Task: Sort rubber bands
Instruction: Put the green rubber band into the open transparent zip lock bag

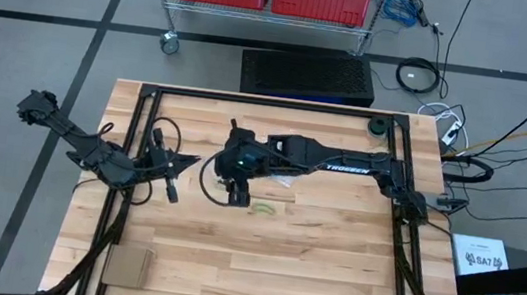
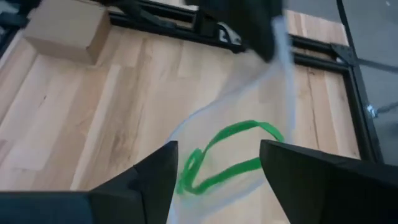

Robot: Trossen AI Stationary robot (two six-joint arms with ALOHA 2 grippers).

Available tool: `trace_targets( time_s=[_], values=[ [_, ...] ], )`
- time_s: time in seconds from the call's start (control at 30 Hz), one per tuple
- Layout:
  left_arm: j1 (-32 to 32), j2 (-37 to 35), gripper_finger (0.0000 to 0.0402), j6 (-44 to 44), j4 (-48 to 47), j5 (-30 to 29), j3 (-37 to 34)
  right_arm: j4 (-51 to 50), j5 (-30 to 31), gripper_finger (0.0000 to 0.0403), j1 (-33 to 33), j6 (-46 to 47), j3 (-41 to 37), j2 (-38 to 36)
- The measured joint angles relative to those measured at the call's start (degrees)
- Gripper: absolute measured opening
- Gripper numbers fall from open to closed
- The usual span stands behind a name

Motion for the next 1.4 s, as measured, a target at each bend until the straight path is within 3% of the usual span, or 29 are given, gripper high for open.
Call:
trace_targets(
  time_s=[0.27,0.4,0.53,0.9,1.1,1.4],
  values=[
    [0.0,0.12,0.0,-0.04,0.02,-0.03,0.0,-0.08,-0.61,0.0217,1.76,-2.43,0.04,-0.03],
    [0.0,0.12,0.0,-0.04,0.02,-0.06,0.0,-0.19,-6.38,0.0217,1.4,0.1,0.04,-0.03],
    [0.0,0.12,0.0,-0.11,-0.01,-0.06,0.0,-2.01,-7.15,0.0217,1.17,0.45,0.2,-0.13],
    [0.0,0.12,0.0,-0.31,-0.57,-0.23,0.0,-27.51,-7.99,0.0217,1.38,8.0,-0.41,-5.56],
    [0.0,0.12,0.0,-0.22,-0.66,-0.28,0.0,-22.18,-17.03,0.0217,3.28,7.75,-15.84,-7.04],
    [0.0,0.12,0.0,-0.37,-1.01,-0.32,0.0,9.46,-22.19,0.0217,4.16,14.55,-56.03,-20.93]
  ],
)
